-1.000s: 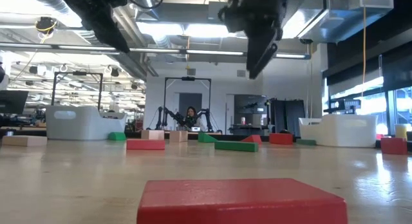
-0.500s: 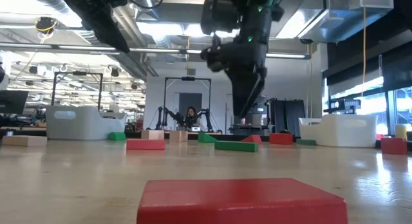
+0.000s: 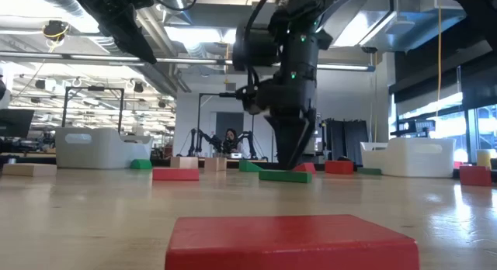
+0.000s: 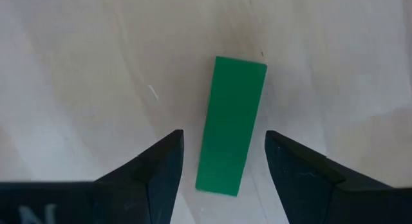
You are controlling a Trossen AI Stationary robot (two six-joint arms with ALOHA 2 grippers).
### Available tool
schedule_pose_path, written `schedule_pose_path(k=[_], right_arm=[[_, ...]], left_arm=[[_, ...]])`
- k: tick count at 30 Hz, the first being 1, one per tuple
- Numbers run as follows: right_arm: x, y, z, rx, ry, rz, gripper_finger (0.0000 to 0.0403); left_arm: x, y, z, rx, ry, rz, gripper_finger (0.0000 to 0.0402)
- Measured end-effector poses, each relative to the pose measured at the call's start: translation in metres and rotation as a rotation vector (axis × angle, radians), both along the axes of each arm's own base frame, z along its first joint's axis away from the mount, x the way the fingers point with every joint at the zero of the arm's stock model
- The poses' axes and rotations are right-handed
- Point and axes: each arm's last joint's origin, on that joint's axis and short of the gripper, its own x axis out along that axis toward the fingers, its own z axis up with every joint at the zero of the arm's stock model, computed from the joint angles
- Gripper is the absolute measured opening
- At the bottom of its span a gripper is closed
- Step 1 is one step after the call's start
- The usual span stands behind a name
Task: Sort & place blocks by color
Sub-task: Put the green block into the white bin
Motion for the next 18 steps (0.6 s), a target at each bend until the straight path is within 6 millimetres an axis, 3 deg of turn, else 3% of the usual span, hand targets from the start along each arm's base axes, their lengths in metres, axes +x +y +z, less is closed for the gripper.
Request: schedule_pose_path(k=[12, 18], right_arm=[[0.003, -0.001, -0.024, -0.034, 0.066, 0.052, 0.0213], [0.002, -0.001, -0.024, -0.041, 0.068, 0.052, 0.0135]], left_arm=[[0.000, 0.000, 0.000, -0.004, -0.002, 0.003, 0.0188], [0.000, 0.000, 0.000, -0.004, -0.002, 0.003, 0.0189]])
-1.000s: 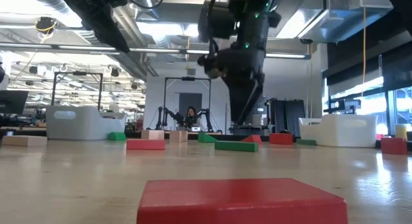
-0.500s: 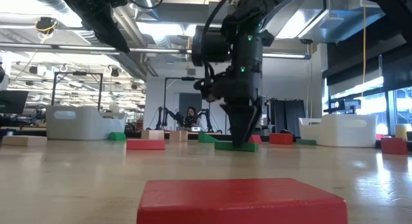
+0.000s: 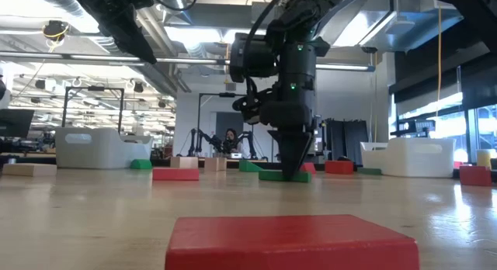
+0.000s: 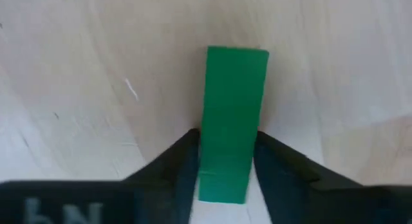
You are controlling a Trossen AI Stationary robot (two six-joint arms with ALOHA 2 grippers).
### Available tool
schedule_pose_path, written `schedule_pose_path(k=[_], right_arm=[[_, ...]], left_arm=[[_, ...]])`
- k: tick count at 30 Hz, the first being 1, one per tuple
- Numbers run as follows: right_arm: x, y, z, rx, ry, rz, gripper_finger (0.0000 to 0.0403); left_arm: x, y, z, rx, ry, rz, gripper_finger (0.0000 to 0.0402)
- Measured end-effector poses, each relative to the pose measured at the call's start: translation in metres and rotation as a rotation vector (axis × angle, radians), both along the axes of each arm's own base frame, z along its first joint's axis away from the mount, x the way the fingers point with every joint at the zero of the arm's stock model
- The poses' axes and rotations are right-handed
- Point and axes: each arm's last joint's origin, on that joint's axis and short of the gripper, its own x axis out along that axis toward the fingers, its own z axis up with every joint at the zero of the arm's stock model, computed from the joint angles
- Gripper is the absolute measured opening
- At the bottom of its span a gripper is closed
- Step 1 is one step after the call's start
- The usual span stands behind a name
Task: Sort & place blocks by color
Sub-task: Put the green block into the white bin
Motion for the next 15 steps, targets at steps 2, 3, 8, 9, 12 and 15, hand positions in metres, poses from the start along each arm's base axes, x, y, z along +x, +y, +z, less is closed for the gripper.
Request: schedule_pose_path(k=[2, 3, 8, 9, 12, 15], right_arm=[[0.000, 0.000, 0.000, 0.001, 0.000, 0.000, 0.0103], [0.000, 0.000, 0.001, -0.001, -0.001, 0.000, 0.0103], [-0.001, -0.001, 0.010, -0.001, -0.024, 0.001, 0.0103], [-0.002, -0.002, 0.012, -0.001, -0.028, 0.000, 0.0103], [-0.004, -0.005, 0.020, 0.008, -0.045, -0.009, 0.0103], [-0.008, -0.011, 0.034, 0.005, -0.068, -0.025, 0.0103]], left_arm=[[0.000, 0.000, 0.000, 0.000, 0.000, 0.000, 0.0189], [0.000, 0.000, 0.000, 0.000, 0.000, 0.000, 0.0189], [0.000, 0.000, 0.000, 0.001, -0.001, 0.000, 0.0189], [0.000, 0.000, 0.000, 0.001, -0.002, 0.000, 0.0189], [0.000, 0.000, 0.000, 0.002, -0.003, 0.000, 0.0189], [0.000, 0.000, 0.000, 0.002, -0.003, 0.001, 0.0189]])
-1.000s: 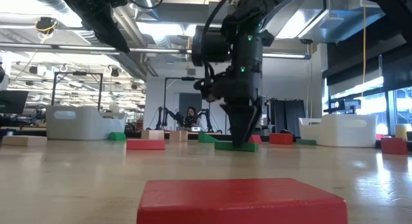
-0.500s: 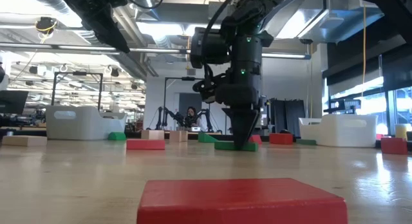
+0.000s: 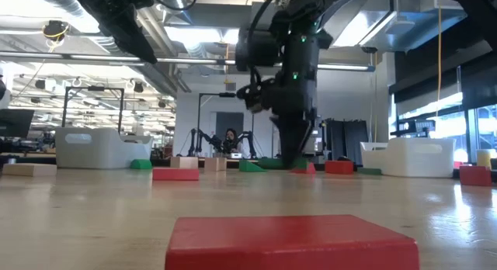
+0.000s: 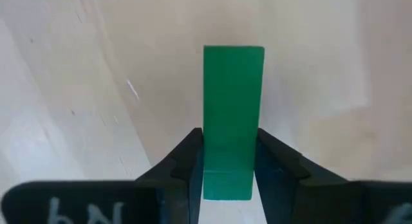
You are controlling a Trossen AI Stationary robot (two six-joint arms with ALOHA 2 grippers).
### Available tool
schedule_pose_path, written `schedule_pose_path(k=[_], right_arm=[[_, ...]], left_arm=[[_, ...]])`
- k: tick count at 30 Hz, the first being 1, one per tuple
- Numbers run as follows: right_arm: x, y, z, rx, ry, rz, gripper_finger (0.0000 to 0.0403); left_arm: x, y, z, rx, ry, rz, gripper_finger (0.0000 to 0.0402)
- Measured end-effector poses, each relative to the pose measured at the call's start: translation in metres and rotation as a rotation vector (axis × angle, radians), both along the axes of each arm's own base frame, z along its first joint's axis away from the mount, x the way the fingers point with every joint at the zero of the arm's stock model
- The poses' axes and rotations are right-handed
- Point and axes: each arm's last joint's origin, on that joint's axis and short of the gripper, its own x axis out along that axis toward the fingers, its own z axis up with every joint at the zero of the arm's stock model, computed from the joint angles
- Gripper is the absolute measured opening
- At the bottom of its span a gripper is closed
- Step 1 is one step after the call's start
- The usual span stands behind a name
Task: Sort & place blocks by color
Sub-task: Put the green block into the white bin
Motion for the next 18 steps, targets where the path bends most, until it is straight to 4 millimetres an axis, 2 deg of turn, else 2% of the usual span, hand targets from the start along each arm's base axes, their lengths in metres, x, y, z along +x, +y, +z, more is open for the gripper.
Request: schedule_pose_path(k=[11, 18], right_arm=[[-0.023, -0.021, 0.039, -0.005, 0.018, -0.062, 0.0103], [-0.044, -0.037, 0.068, -0.105, 0.033, -0.139, 0.0103]], left_arm=[[0.000, 0.000, 0.000, 0.001, 0.000, 0.001, 0.0189], [0.000, 0.000, 0.000, 0.002, 0.001, 0.001, 0.0189]])
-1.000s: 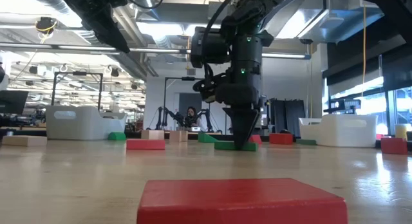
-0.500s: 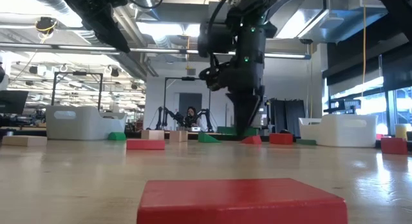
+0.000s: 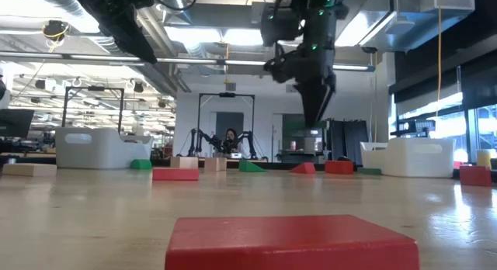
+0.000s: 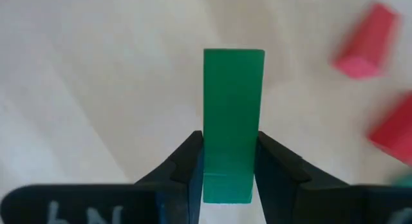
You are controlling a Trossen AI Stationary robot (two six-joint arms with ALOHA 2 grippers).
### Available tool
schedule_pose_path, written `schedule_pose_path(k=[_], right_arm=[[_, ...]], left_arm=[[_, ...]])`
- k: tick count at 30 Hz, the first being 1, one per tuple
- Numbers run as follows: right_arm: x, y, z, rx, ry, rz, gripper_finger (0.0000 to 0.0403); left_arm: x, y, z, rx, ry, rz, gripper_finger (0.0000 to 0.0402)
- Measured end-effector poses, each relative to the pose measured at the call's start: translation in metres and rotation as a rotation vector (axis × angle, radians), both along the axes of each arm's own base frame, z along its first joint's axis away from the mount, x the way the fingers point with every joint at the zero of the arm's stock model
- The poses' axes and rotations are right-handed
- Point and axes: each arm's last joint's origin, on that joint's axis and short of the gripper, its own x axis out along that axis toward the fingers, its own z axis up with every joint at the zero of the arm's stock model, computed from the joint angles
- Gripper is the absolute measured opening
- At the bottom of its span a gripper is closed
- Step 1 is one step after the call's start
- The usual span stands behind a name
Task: Sort & place blocks by color
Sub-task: Put the green block into the white bin
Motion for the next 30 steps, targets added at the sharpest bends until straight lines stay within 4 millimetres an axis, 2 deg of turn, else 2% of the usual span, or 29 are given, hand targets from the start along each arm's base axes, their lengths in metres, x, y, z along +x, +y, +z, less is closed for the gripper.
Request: schedule_pose_path(k=[7, 10, 18, 30], right_arm=[[-0.028, -0.017, 0.033, -0.145, 0.009, -0.142, 0.0103], [-0.037, -0.026, 0.041, -0.180, 0.012, -0.197, 0.0103], [-0.058, -0.062, 0.043, -0.175, 0.075, -0.316, 0.0103], [-0.101, -0.127, 0.043, -0.153, 0.132, -0.555, 0.0103]], left_arm=[[0.000, 0.000, 0.000, 0.005, 0.001, -0.003, 0.0189], [0.000, 0.000, 0.000, 0.008, 0.000, -0.003, 0.0189], [0.001, 0.000, 0.001, 0.010, -0.006, -0.004, 0.0189], [0.000, 0.000, 0.001, 0.011, -0.006, 0.008, 0.0188]])
